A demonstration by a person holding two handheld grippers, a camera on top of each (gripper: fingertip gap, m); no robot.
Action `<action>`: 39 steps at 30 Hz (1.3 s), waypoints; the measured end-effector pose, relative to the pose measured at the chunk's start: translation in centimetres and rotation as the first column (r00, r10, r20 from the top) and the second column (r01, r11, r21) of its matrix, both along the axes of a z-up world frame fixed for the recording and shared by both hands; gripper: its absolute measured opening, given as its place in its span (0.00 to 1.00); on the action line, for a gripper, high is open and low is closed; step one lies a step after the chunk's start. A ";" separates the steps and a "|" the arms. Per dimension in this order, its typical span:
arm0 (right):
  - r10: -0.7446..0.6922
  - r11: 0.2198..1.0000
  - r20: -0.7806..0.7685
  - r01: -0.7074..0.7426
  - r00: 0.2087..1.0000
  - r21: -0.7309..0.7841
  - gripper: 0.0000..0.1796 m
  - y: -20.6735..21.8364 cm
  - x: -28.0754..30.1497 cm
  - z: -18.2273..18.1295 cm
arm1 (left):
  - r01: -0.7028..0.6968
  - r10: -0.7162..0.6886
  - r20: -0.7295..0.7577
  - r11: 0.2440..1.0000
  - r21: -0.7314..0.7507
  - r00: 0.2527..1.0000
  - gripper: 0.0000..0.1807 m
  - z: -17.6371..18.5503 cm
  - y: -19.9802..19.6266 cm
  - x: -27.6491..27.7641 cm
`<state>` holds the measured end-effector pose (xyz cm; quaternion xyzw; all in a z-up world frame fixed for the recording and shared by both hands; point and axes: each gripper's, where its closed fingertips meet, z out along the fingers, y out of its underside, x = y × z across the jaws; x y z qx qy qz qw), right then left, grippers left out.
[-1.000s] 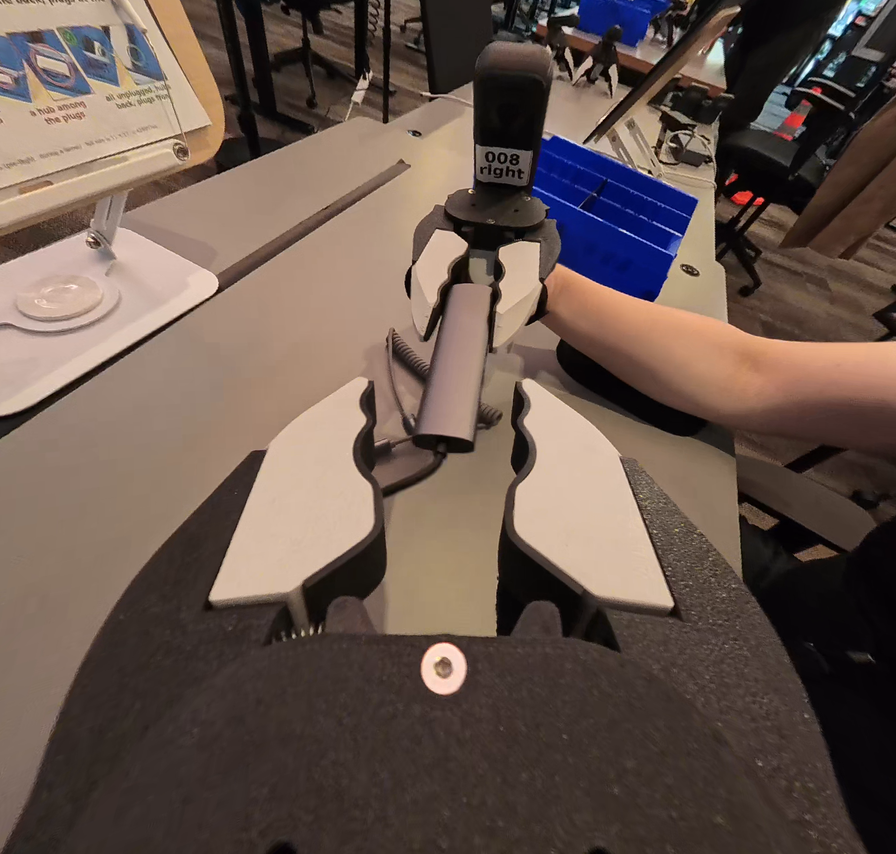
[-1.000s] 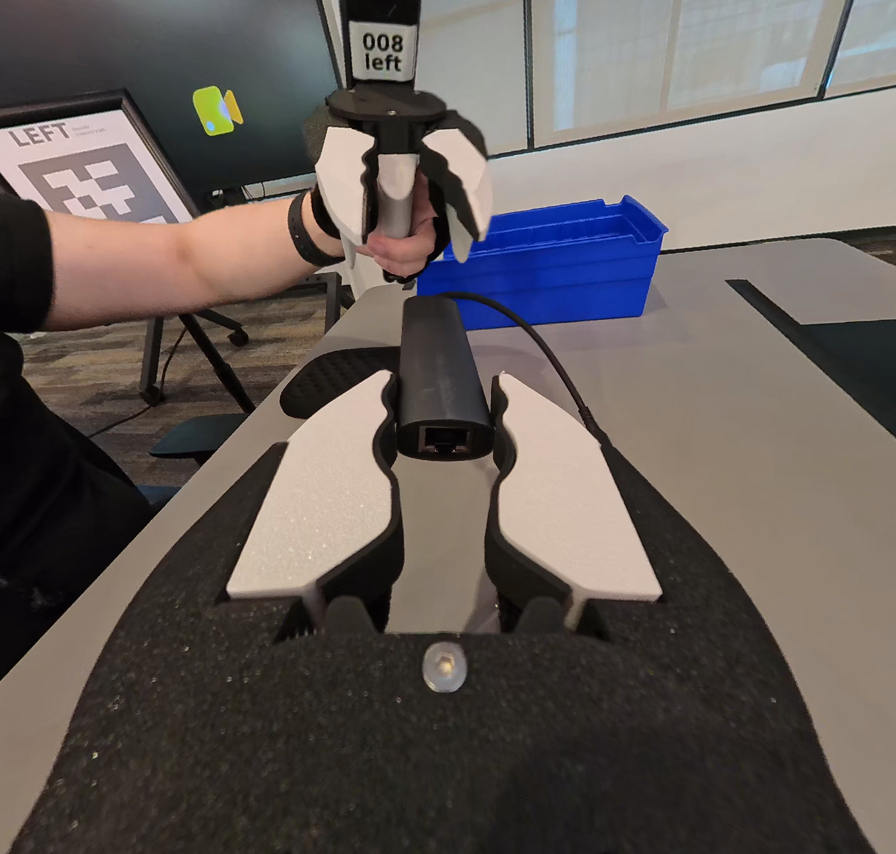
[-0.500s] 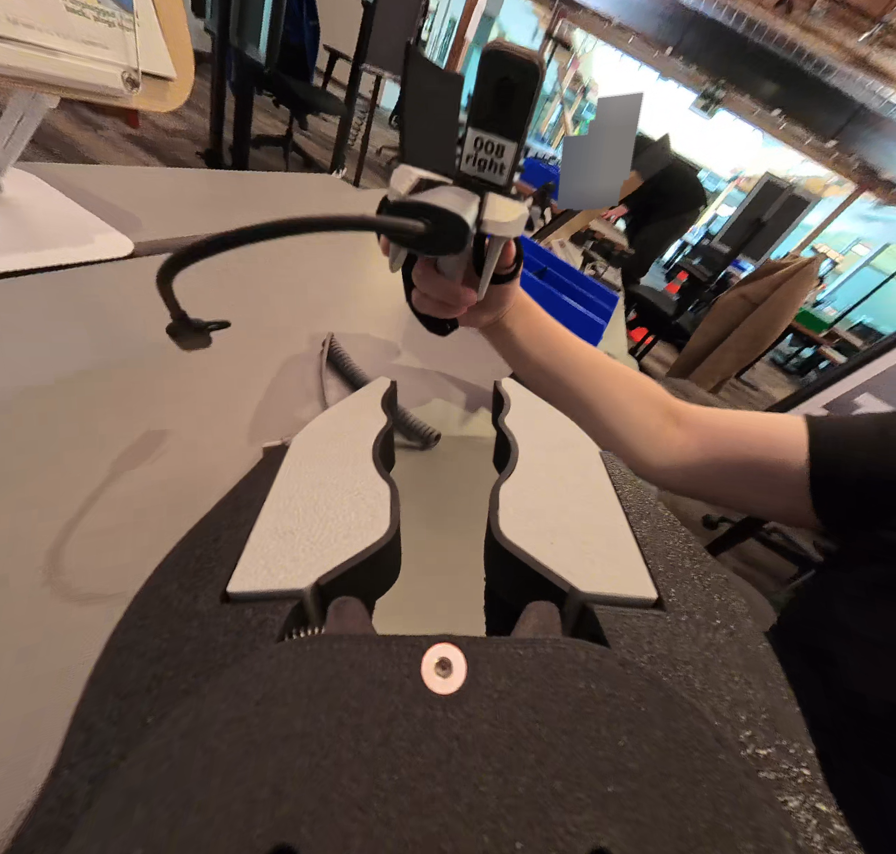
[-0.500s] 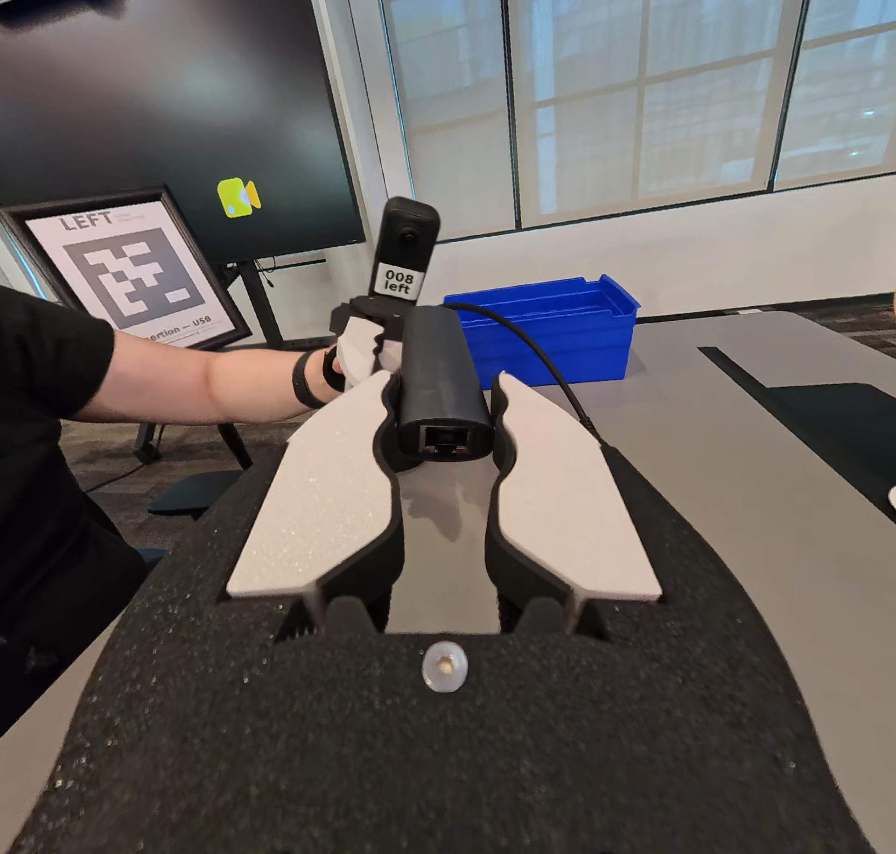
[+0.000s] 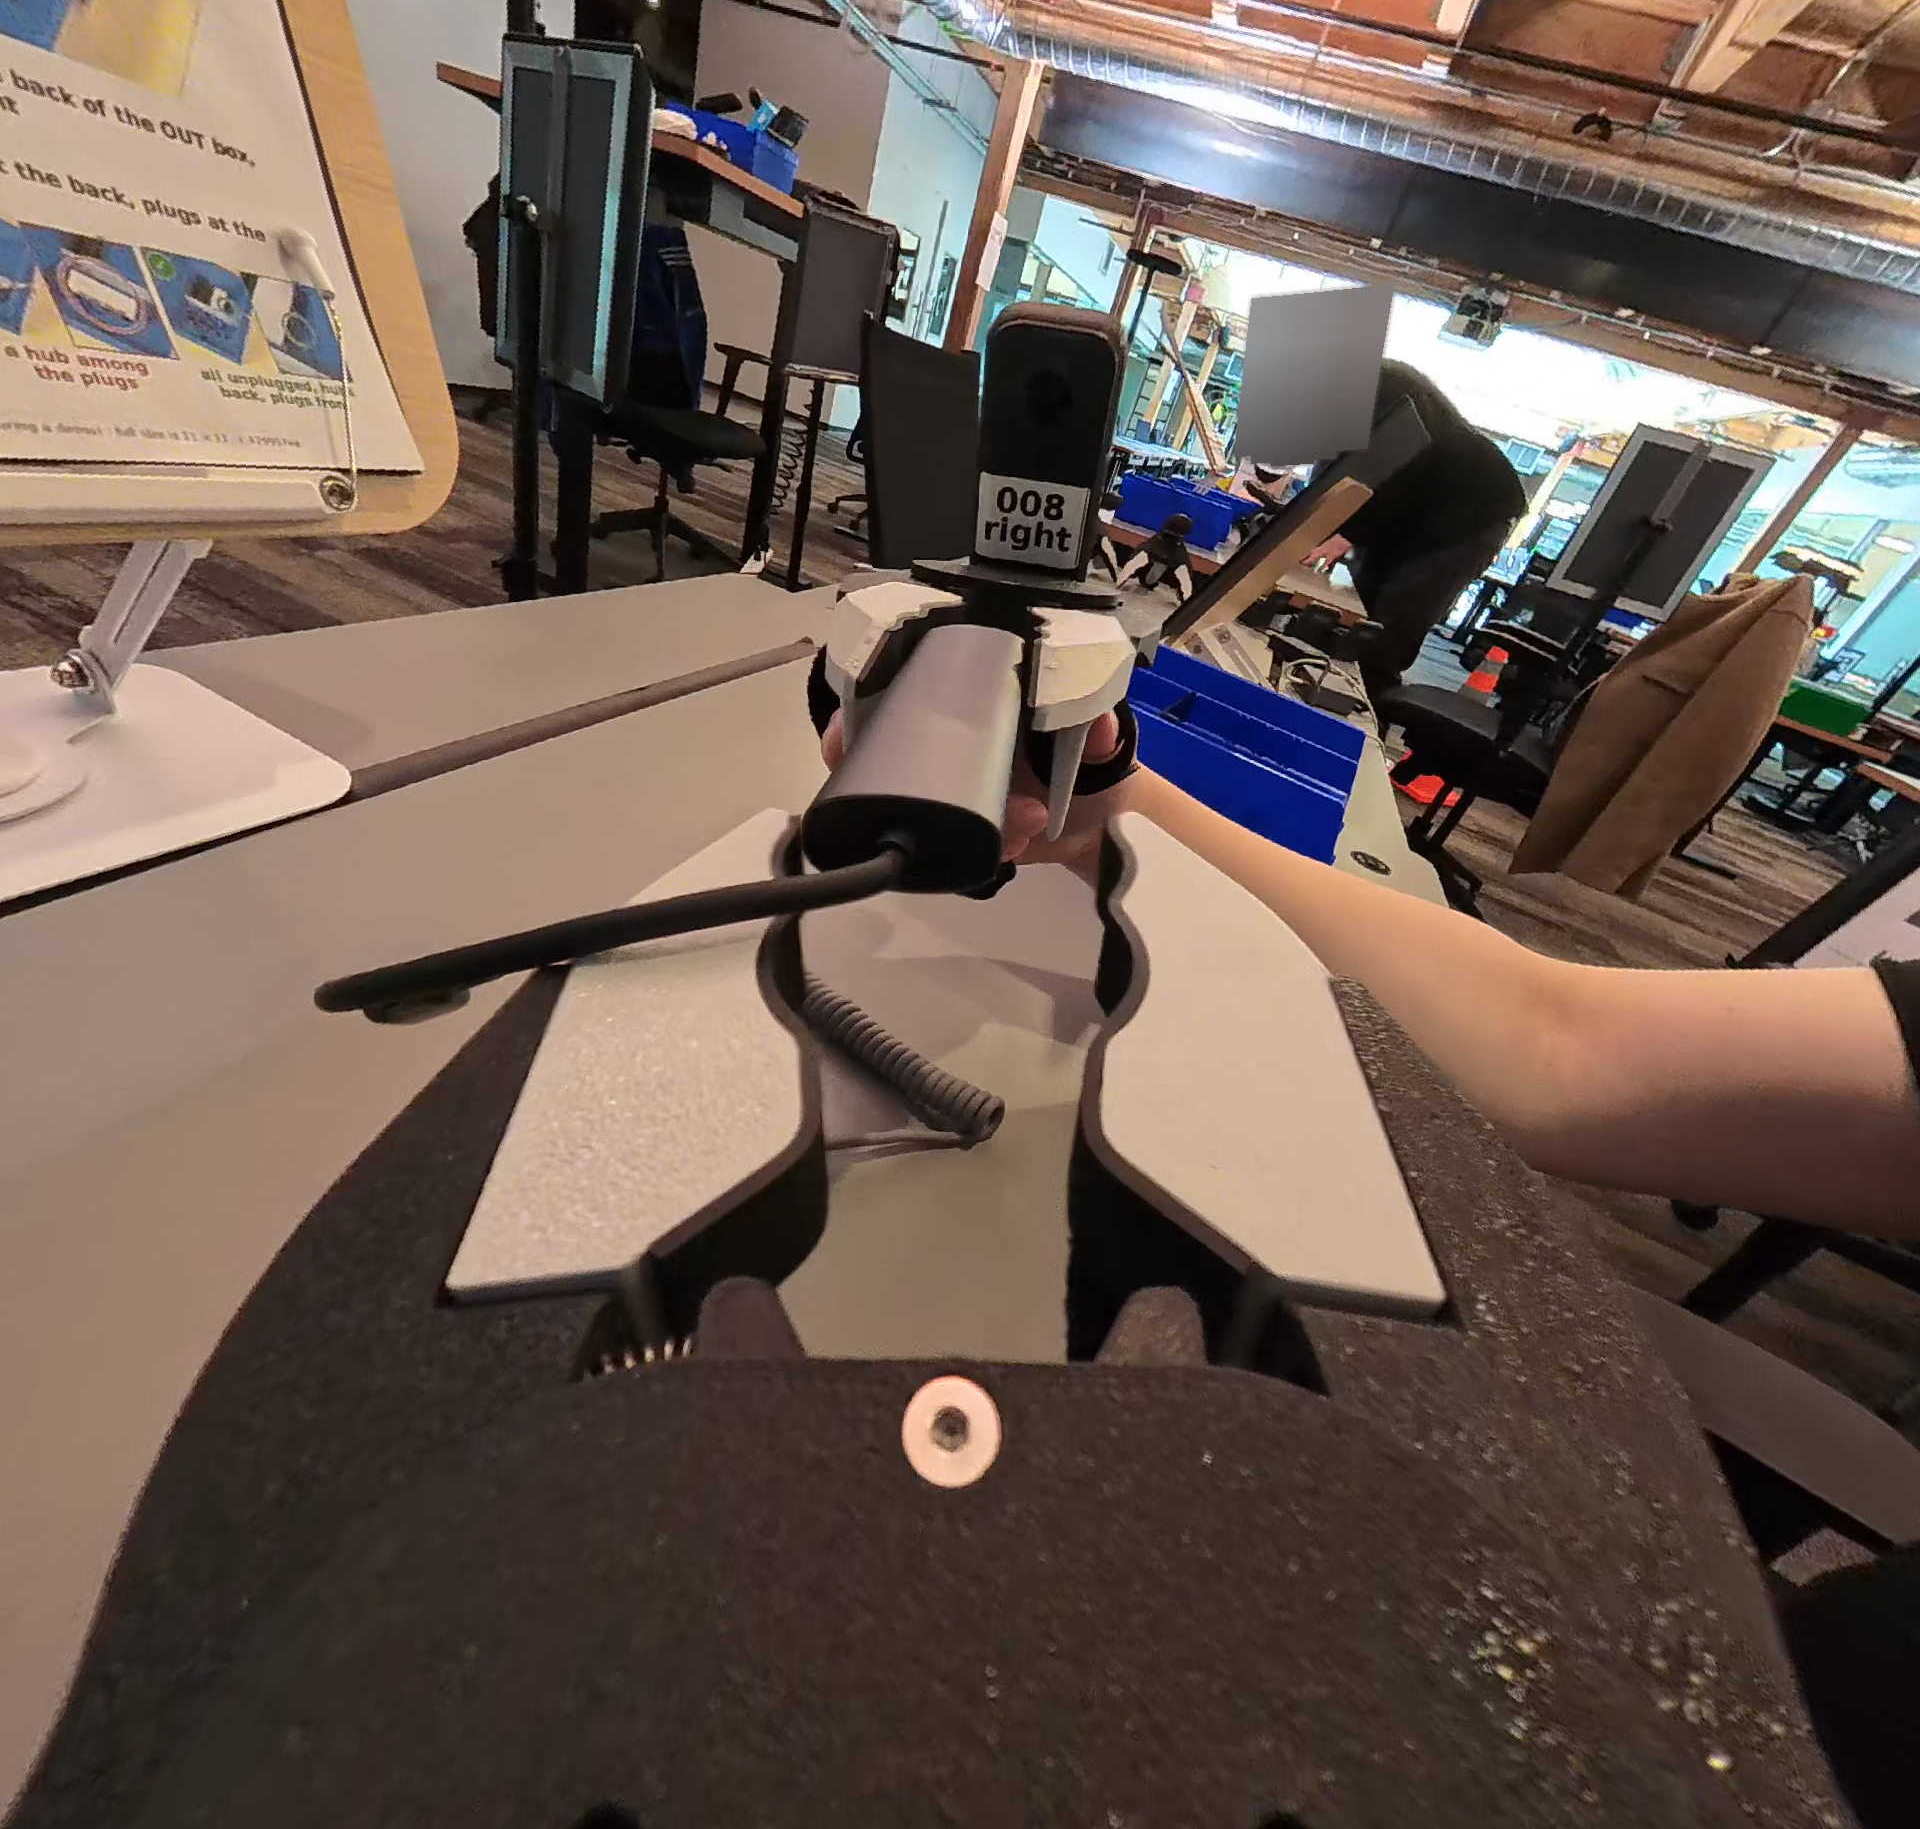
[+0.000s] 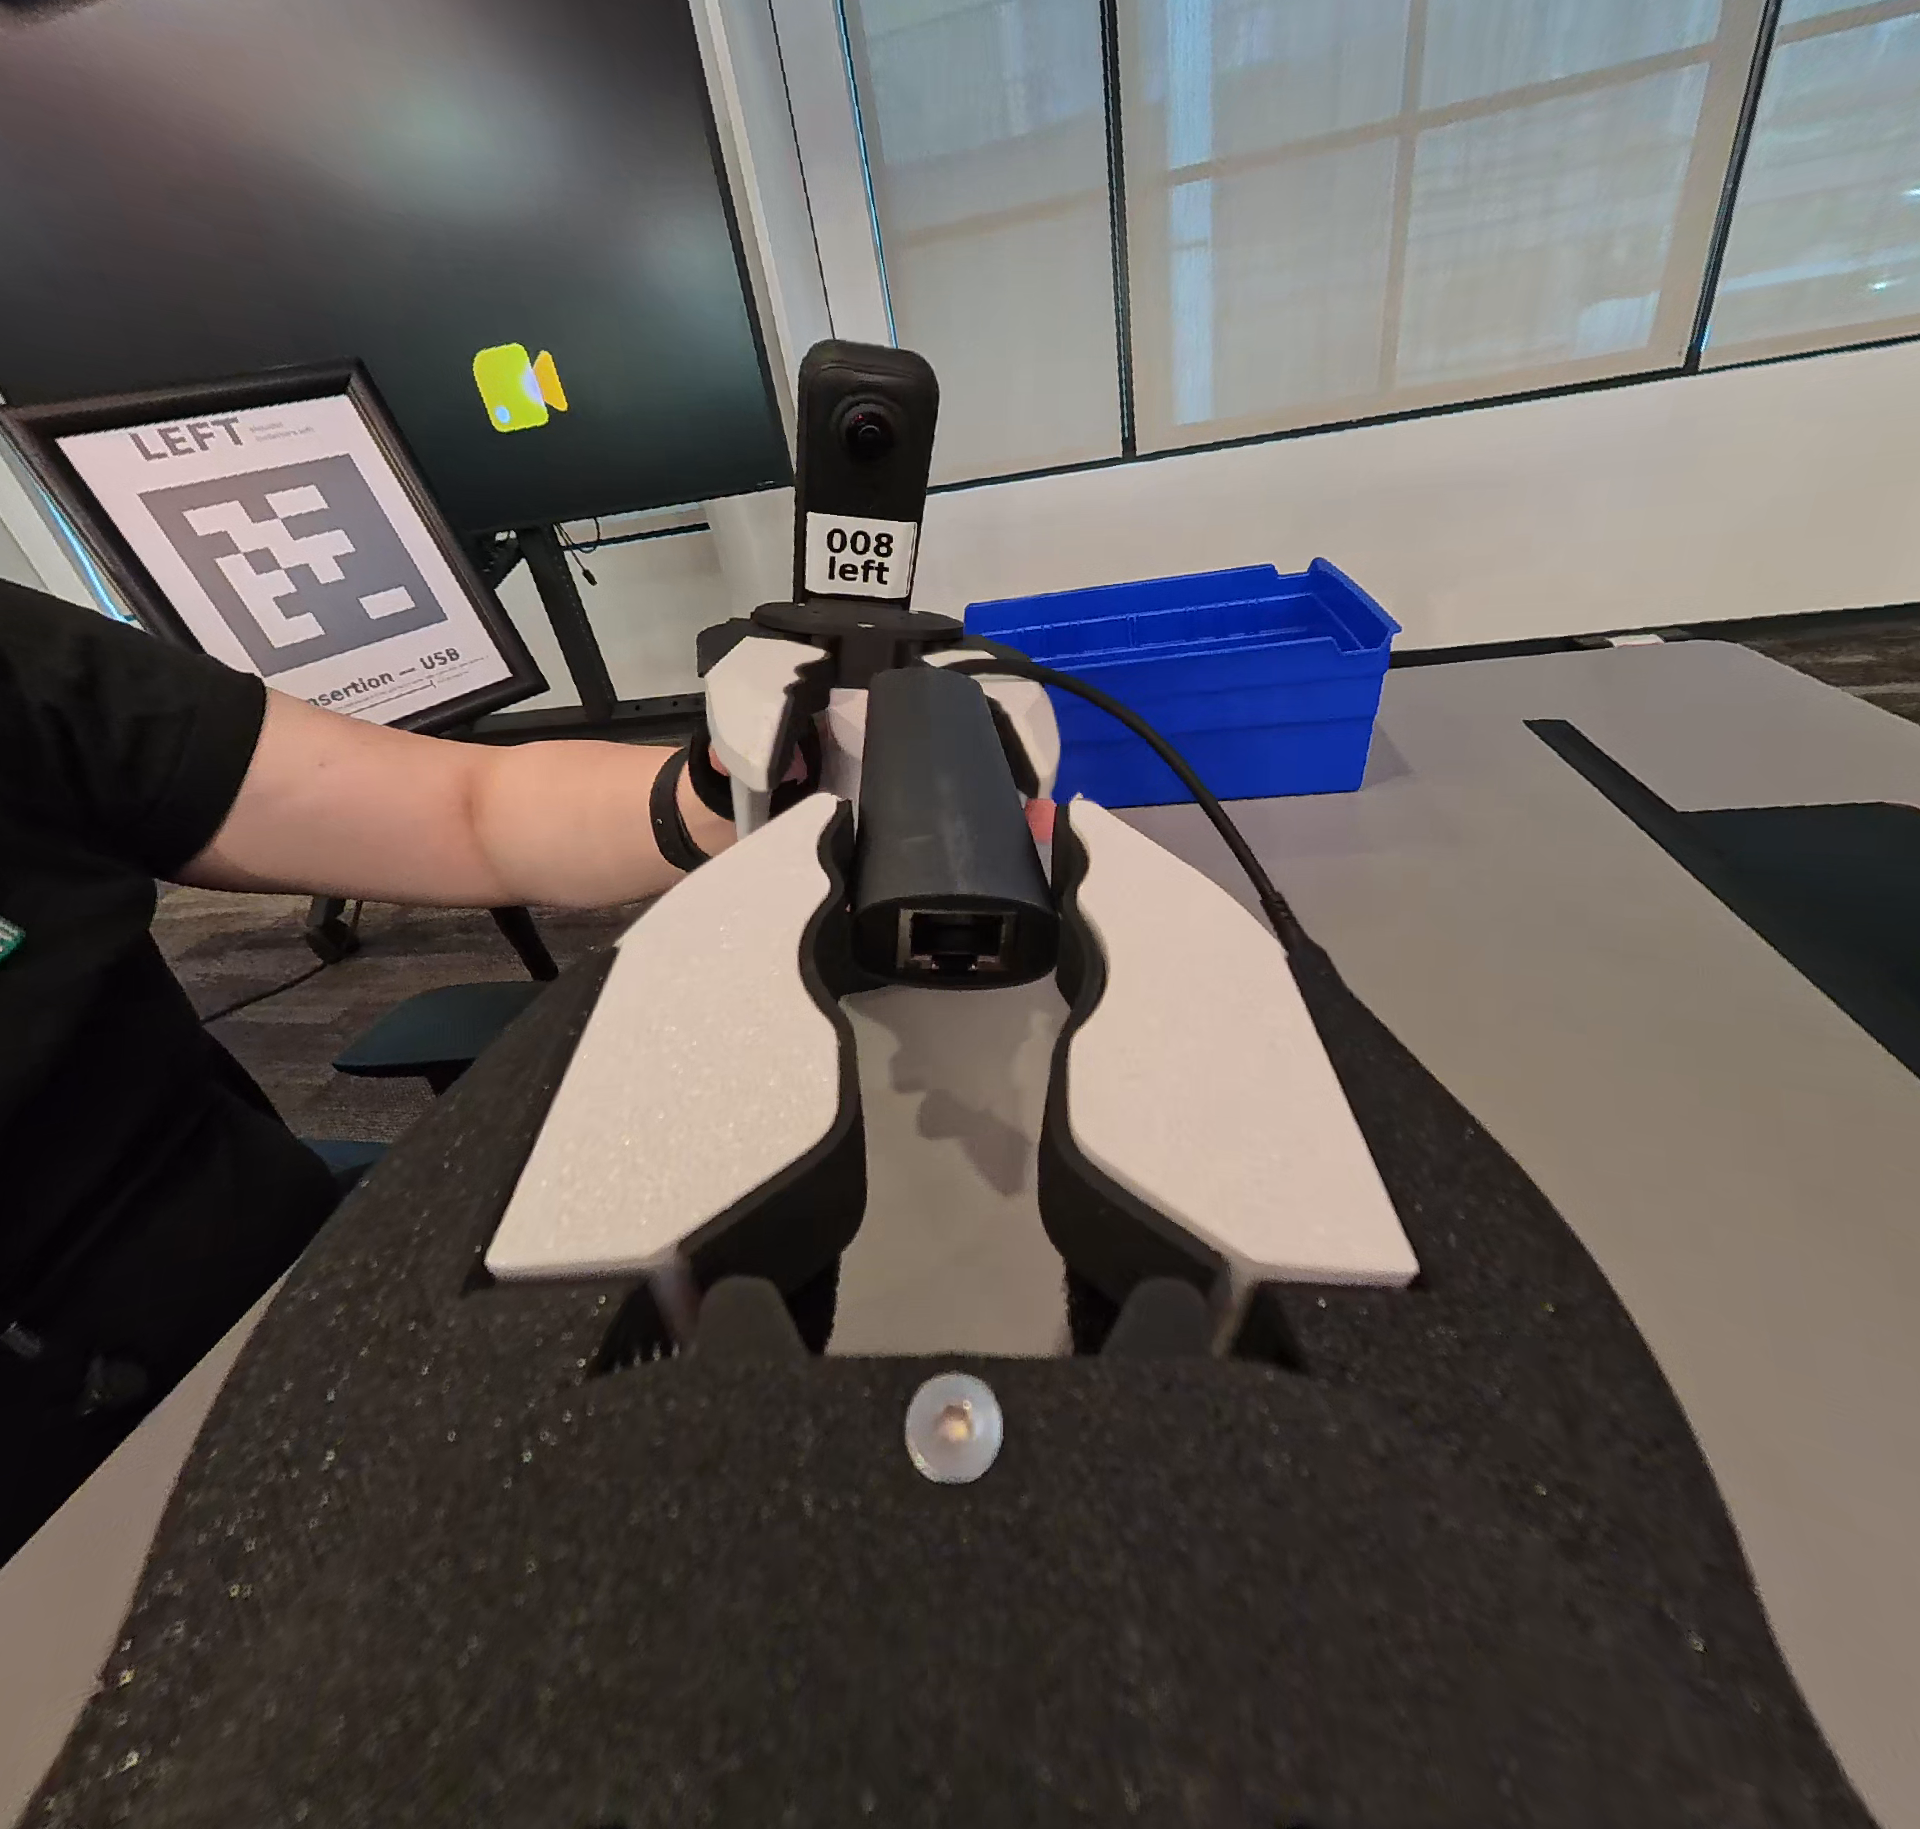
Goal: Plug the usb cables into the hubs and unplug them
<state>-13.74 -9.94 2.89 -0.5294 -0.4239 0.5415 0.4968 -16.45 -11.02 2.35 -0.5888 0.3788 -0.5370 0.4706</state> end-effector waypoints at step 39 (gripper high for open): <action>0.005 1.000 0.113 -0.005 0.994 -0.004 0.20 0.3 0.2 -2.0 | 0.103 -0.102 -0.016 0.995 0.004 0.995 0.19 -0.2 1.4 1.0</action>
